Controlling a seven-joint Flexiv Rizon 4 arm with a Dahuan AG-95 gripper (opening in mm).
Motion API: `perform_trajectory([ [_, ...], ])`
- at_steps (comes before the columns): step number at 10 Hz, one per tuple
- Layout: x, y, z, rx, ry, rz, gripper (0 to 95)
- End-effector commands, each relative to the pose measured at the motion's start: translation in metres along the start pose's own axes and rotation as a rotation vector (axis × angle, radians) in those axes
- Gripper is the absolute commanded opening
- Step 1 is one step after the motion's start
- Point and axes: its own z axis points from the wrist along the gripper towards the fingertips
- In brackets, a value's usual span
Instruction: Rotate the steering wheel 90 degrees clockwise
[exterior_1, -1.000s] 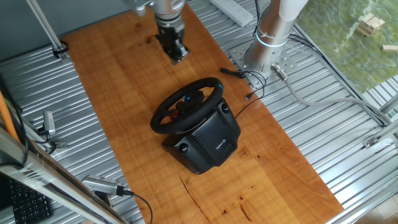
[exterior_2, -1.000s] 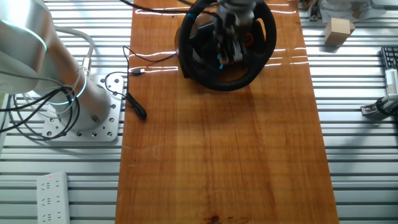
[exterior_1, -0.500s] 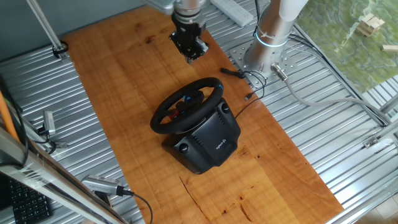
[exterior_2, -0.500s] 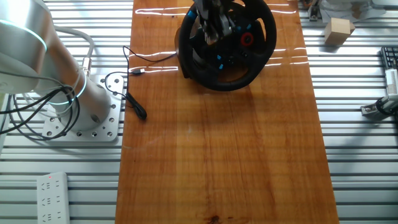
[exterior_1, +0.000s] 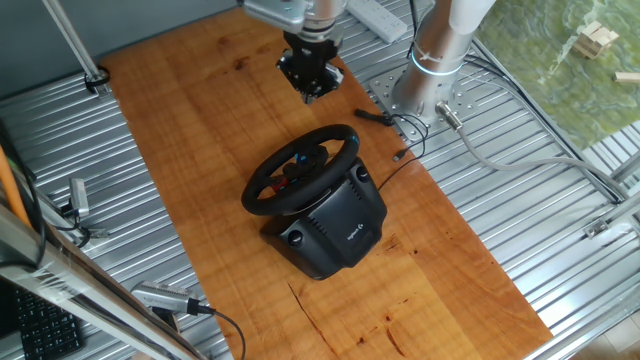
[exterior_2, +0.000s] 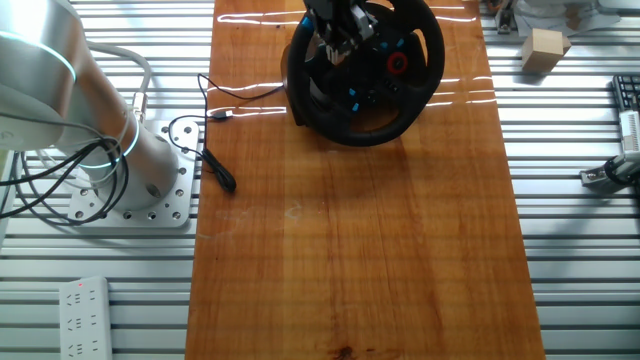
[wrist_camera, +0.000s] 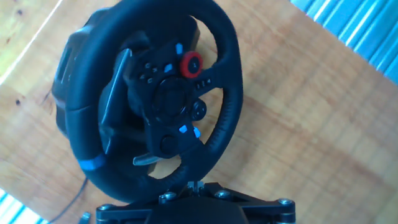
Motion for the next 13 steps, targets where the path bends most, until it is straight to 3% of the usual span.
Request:
perform_trajectory([
  [1, -0.0016, -0.0008, 0.0006, -0.005, 0.002, -0.003, 0.0],
  [5, -0.0016, -0.0008, 0.0006, 0.002, -0.02, -0.004, 0.0],
  [8, -0.0016, -0.0008, 0.0006, -0.04, -0.054, -0.054, 0.0],
  [13, -0.0016, -0.0008, 0.0006, -0.05, -0.065, -0.137, 0.0],
])
